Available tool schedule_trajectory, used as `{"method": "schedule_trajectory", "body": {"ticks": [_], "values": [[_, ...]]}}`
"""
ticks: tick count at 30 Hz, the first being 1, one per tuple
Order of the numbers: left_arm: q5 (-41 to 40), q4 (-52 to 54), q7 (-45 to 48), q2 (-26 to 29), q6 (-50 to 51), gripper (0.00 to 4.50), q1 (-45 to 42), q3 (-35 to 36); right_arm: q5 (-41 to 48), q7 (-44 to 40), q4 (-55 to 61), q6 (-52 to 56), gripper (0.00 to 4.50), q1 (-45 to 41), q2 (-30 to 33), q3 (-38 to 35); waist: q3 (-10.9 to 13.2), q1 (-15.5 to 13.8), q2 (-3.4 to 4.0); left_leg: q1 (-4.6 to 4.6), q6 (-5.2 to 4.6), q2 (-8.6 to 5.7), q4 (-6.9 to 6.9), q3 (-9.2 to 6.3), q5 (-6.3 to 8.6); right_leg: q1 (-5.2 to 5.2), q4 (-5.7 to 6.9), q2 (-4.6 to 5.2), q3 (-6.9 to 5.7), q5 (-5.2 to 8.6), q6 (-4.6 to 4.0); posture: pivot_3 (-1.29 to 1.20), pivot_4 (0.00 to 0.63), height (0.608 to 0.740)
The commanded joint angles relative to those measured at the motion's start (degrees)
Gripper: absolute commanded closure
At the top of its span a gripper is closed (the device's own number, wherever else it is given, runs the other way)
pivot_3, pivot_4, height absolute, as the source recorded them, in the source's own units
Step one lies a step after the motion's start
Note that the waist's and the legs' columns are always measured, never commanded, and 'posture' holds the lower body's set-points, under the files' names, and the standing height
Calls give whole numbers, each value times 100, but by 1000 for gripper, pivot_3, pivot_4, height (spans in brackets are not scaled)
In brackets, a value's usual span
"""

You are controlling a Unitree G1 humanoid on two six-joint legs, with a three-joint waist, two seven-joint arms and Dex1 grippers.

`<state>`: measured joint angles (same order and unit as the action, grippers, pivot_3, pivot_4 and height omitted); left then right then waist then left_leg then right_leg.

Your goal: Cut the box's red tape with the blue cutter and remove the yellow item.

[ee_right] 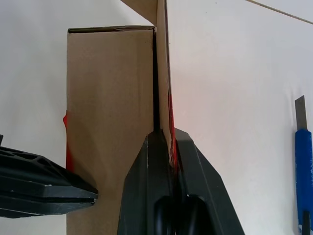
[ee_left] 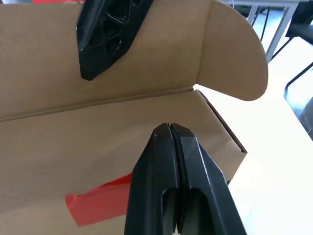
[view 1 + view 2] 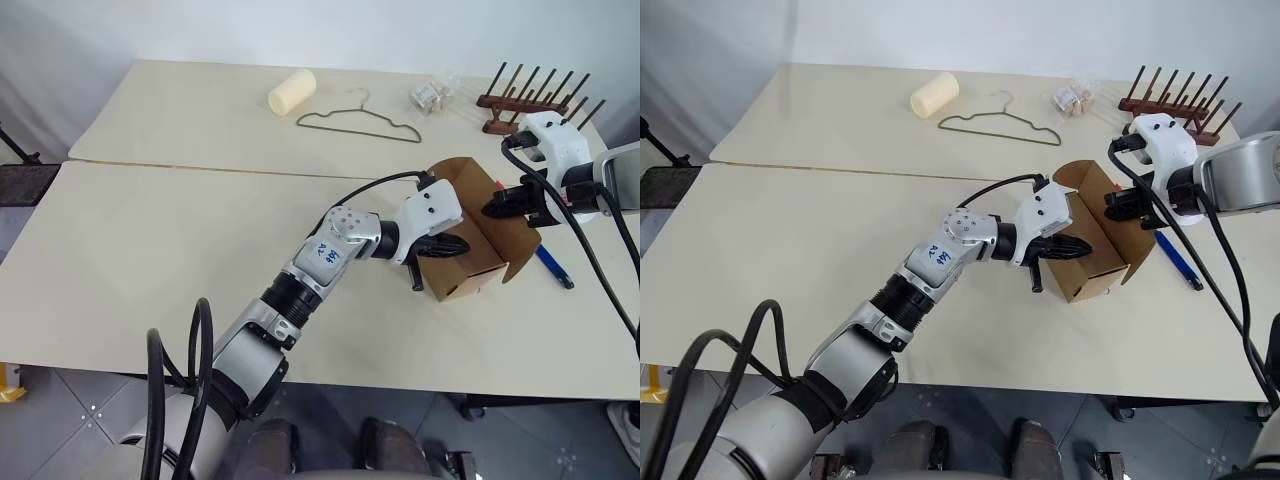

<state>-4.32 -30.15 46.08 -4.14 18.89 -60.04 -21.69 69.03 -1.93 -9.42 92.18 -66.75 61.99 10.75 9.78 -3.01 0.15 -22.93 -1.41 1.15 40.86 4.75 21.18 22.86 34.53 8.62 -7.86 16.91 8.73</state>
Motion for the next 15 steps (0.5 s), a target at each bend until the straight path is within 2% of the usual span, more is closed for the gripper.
{"method": "schedule_trajectory", "body": {"ticks": [1,6,10,15], "values": [[225,18,193,133,457,4500,272,-295,-92,-279,-125,32,4461,-55,164,-35,0,-8,0,-1,0,0,5,-1,0,-1,5,0,0,0,-1,0,150,740],[232,353,292,385,838,4500,522,-308,-1078,-1080,-479,31,4461,-269,305,251,-1,-4,1,0,0,1,15,-6,0,-5,16,0,2,-1,-2,0,150,740],[258,622,323,602,1099,4500,759,-332,-2006,-2055,-797,-356,4461,-379,426,835,-3,-2,-2,2,0,1,18,-7,0,-7,19,0,4,-1,-3,0,150,740],[277,777,86,669,1116,4500,902,-199,-2748,-3162,-870,-601,4461,-633,276,1353,-5,24,-1,30,0,1,17,-4,0,-30,20,0,11,-1,-3,0,150,740]]}}
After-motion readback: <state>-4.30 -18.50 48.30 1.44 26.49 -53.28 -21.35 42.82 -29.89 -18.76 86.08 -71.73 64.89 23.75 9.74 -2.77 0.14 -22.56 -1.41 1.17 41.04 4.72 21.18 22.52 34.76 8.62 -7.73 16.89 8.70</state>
